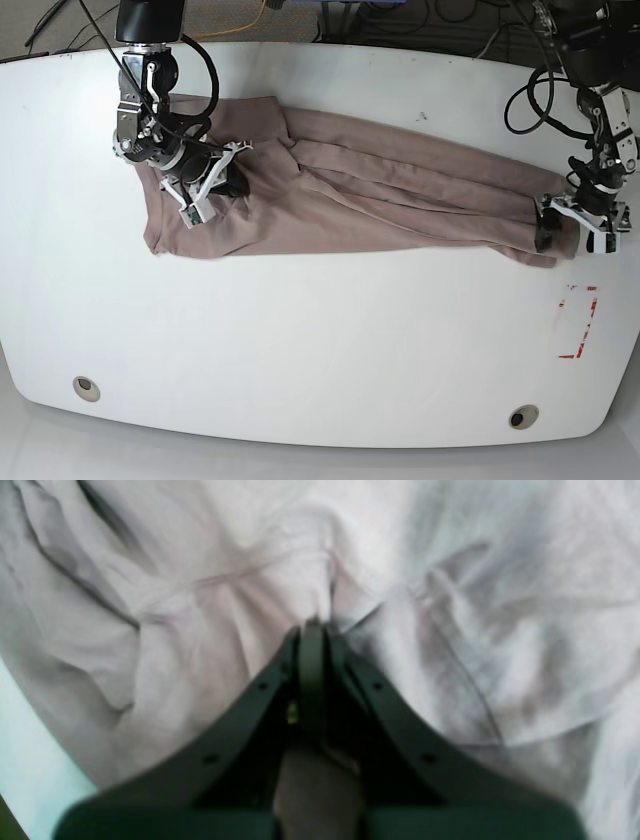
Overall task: Layout the t-shirt on the table in an organized manner, then fold the t-shirt properly
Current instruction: 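Drag the held strip end with the left gripper toward the right gripper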
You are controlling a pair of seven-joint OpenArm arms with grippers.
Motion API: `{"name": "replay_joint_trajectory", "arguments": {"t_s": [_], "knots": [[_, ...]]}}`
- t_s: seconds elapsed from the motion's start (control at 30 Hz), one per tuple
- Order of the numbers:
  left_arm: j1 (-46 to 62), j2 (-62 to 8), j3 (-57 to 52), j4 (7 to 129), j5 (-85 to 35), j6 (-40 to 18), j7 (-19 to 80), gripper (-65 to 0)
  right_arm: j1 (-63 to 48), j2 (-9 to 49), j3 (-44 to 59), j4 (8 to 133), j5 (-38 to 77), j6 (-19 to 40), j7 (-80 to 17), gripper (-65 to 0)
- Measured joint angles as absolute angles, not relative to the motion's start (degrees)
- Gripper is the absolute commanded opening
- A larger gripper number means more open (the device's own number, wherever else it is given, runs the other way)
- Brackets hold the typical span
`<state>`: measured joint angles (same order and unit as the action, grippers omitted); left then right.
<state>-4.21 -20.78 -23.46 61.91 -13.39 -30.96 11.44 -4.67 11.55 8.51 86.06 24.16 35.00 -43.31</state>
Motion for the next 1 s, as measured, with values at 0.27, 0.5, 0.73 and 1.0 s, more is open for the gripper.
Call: {"name": "replay_joint_trajectory", "arguments": {"t_s": [0.27,0.5,0.73,1.0], "knots": [[-5.72,-18.74,-23.18,58.57,-13.37,-31.51,12.45,0.0,-4.69,11.77,8.56,86.04,24.16,35.0,-43.07,-65.0],[-5.28,-19.14,-23.29,56.34,-13.61,-31.11,11.4,0.0,-4.69,11.75,8.58,86.04,24.16,35.0,-43.07,-65.0],[-3.55,-19.33,-23.27,56.53,-14.28,-31.44,10.61,0.0,-4.69,11.73,8.64,86.04,24.16,35.0,-43.07,-65.0],[-2.28,-19.84,-21.3,56.9,-14.55,-30.89,9.47,-5.7,-4.67,11.51,8.67,86.04,24.14,34.96,-43.09,-65.0]]}}
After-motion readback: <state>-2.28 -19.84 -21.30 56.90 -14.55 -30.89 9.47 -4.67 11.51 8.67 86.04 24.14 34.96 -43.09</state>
